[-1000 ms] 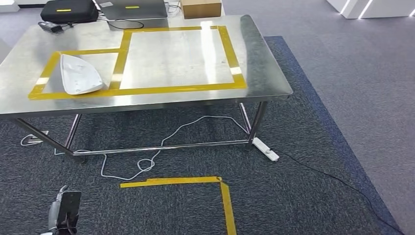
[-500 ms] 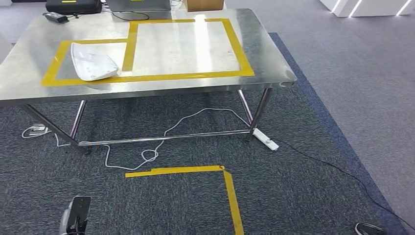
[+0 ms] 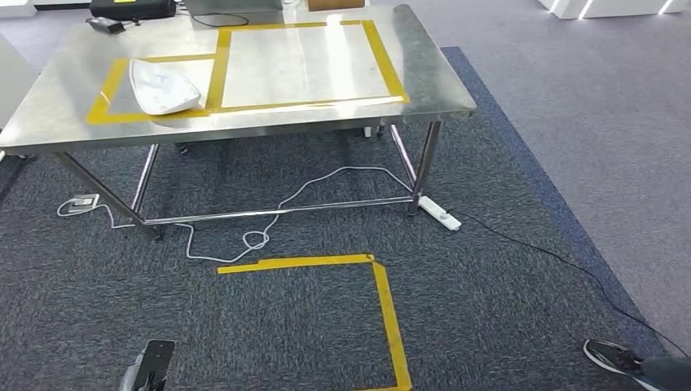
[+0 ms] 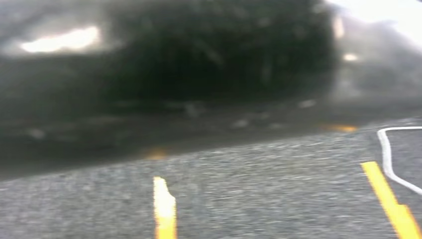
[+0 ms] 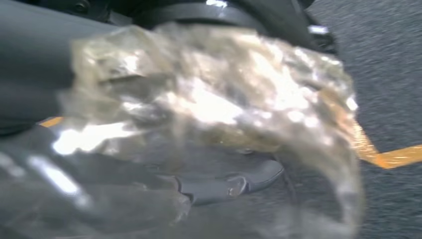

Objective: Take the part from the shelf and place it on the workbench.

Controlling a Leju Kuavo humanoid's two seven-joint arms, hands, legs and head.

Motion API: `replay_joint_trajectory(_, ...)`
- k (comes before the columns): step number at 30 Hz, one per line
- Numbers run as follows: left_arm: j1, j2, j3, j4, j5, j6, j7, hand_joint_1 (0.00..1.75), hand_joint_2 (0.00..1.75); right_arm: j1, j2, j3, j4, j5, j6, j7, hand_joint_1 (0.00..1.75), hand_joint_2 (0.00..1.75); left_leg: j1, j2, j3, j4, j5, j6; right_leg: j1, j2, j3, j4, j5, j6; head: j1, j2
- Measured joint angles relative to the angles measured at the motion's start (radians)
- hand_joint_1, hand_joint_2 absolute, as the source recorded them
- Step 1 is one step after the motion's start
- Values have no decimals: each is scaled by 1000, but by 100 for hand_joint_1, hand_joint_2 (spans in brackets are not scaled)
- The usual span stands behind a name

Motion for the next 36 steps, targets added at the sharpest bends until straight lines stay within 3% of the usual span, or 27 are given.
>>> replay_joint_trajectory(2, -5, 2, -4, 17, -6, 9, 3, 0, 0, -2, 0, -5, 3, 6, -1, -1, 0, 0, -2, -2, 108, -148, -25, 9, 2, 0, -29, 23, 13, 9, -1, 0)
replay_joint_trajectory(3, -8, 3, -6, 26, -10, 15, 6, 0, 0, -3, 0, -8, 4, 10, -2, -2, 0, 0, -4, -2, 141, -200, -47, 16, 3, -1, -37, 30, 21, 14, -1, 0)
replay_joint_trajectory(4, -9, 4, -7, 36, -12, 20, 10, 0, 0, -4, 0, -10, 5, 13, -2, -2, 0, 0, -7, -3, 154, -228, -58, 25, 3, -1, -42, 32, 30, 18, -1, 0)
replay_joint_trajectory(6, -9, 4, -8, 56, -16, 27, 17, 0, 0, -5, -1, -18, 7, 17, -2, -3, 0, 0, -7, 1, 138, -233, -45, 44, 0, 0, -50, 35, 35, 27, -2, 0)
replay_joint_trajectory(7, -9, 3, -9, 64, -16, 29, 20, 0, 0, -4, -1, -22, 8, 18, -2, -3, 0, 0, -6, 4, 125, -234, -32, 54, -2, 3, -59, 50, 11, 33, -1, 0)
replay_joint_trajectory(8, -9, 3, -9, 70, -16, 30, 20, 0, 0, -3, -1, -25, 9, 19, -2, -3, 0, 0, -5, 6, 109, -235, -18, 60, -4, 6, -73, 83, -34, 39, 1, 0)
replay_joint_trajectory(10, -10, 4, -10, 78, -16, 30, 20, 0, 0, -3, -2, -30, 12, 22, -2, -4, 0, 0, -5, 7, 74, -234, 8, 66, -7, 9, -103, 200, -142, 48, 4, 0)
replay_joint_trajectory(11, -10, 5, -11, 81, -17, 30, 20, 0, 0, -4, -2, -31, 12, 25, -1, -6, 0, 0, -5, 7, 55, -234, 20, 65, -9, 9, -113, 264, -170, 51, 5, 0)
replay_joint_trajectory(12, -10, 6, -11, 85, -17, 30, 19, 0, 0, -5, -2, -32, 13, 27, -1, -8, 0, 0, -5, 7, 37, -233, 33, 63, -10, 9, -113, 310, -168, 53, 5, 0)
replay_joint_trajectory(13, -9, 6, -12, 89, -19, 29, 18, 0, 0, -5, -3, -33, 13, 30, -1, -11, 0, 0, -5, 8, 20, -232, 46, 60, -11, 9, -102, 330, -141, 52, 5, 0)
replay_joint_trajectory(14, -9, 7, -13, 93, -21, 29, 18, 0, 0, -5, -3, -35, 13, 31, -1, -14, 0, 0, -5, 8, 4, -232, 58, 57, -11, 9, -74, 318, -103, 51, 5, 0)
replay_joint_trajectory(15, -9, 7, -14, 96, -24, 30, 17, 0, 0, -5, -3, -37, 14, 33, -2, -16, 0, 0, -5, 7, -9, -231, 70, 54, -11, 11, -29, 270, -74, 47, 5, 0)
replay_joint_trajectory(16, -9, 7, -14, 99, -26, 30, 18, 0, 0, -6, -4, -38, 14, 36, -3, -17, 0, 0, -6, 6, -18, -230, 80, 50, -10, 16, 35, 194, -68, 41, 5, 0)
replay_joint_trajectory(18, -10, 8, -15, 104, -28, 34, 20, 0, 0, -11, -4, -40, 15, 42, -6, -21, 0, 0, -9, 2, -28, -227, 98, 40, -8, 25, 148, 31, -105, 33, 4, 0)
replay_joint_trajectory(19, -11, 9, -15, 106, -29, 35, 21, 0, 0, -14, -4, -43, 17, 45, -8, -22, 0, 0, -11, 1, -31, -226, 107, 34, -7, 26, 175, -16, -125, 29, 4, 0)
replay_joint_trajectory(21, -11, 12, -15, 113, -31, 38, 23, 0, 0, -15, -5, -49, 24, 51, -12, -23, 0, 0, -9, -4, -37, -224, 119, 23, -7, 18, 176, -40, -130, 19, 4, 0)
replay_joint_trajectory(22, -10, 13, -15, 116, -32, 39, 24, 0, 0, -14, -5, -52, 27, 53, -14, -23, 0, 0, -8, -6, -42, -214, 107, 18, -8, 11, 172, -40, -125, 11, 3, 0)
replay_joint_trajectory(24, -7, 13, -15, 123, -35, 43, 26, 0, 0, -13, -6, -57, 32, 59, -17, -23, 0, 0, -5, -9, -68, -135, 35, 9, -9, -6, 162, -41, -112, -4, 0, 0)
replay_joint_trajectory(26, -5, 12, -16, 129, -37, 47, 27, 0, 0, -14, -8, -61, 38, 65, -19, -25, 0, 0, -4, -8, -108, 0, -48, 3, -4, -21, 148, -39, -102, -11, -2, 0)
replay_joint_trajectory(27, -4, 12, -16, 131, -37, 50, 27, 0, 0, -15, -9, -64, 41, 67, -20, -27, 0, 0, -4, -8, -115, 47, -64, 2, -1, -29, 142, -38, -98, -12, -2, 0)
replay_joint_trajectory(28, -3, 12, -16, 133, -36, 52, 26, 0, 0, -15, -10, -67, 45, 70, -21, -29, 0, 0, -4, -8, -107, 61, -61, 4, 2, -38, 136, -35, -96, -12, -2, 0)
replay_joint_trajectory(30, -2, 13, -16, 136, -35, 55, 24, 0, 0, -16, -11, -71, 51, 72, -22, -32, 0, 0, -6, 1, -35, -26, -15, 13, 6, -57, 130, -30, -94, -11, -2, 0)
replay_joint_trajectory(32, -5, 13, -16, 136, -33, 55, 22, 0, 0, -19, -12, -73, 56, 74, -22, -34, 0, 0, -15, 37, 47, -156, 15, 29, 11, -76, 128, -24, -97, -7, -1, 0)
replay_joint_trajectory(34, -8, 13, -16, 137, -28, 56, 15, 0, 0, -23, -13, -77, 62, 80, -24, -37, 0, 0, -23, 59, 76, -215, 13, 42, 16, -95, 128, -19, -98, -1, -1, 0)
replay_joint_trajectory(36, -6, 12, -15, 137, -20, 55, 3, 0, 0, -29, -16, -81, 69, 89, -29, -43, 0, 0, -20, 43, 70, -229, 16, 54, 17, -107, 129, -16, -100, 8, -2, 0)
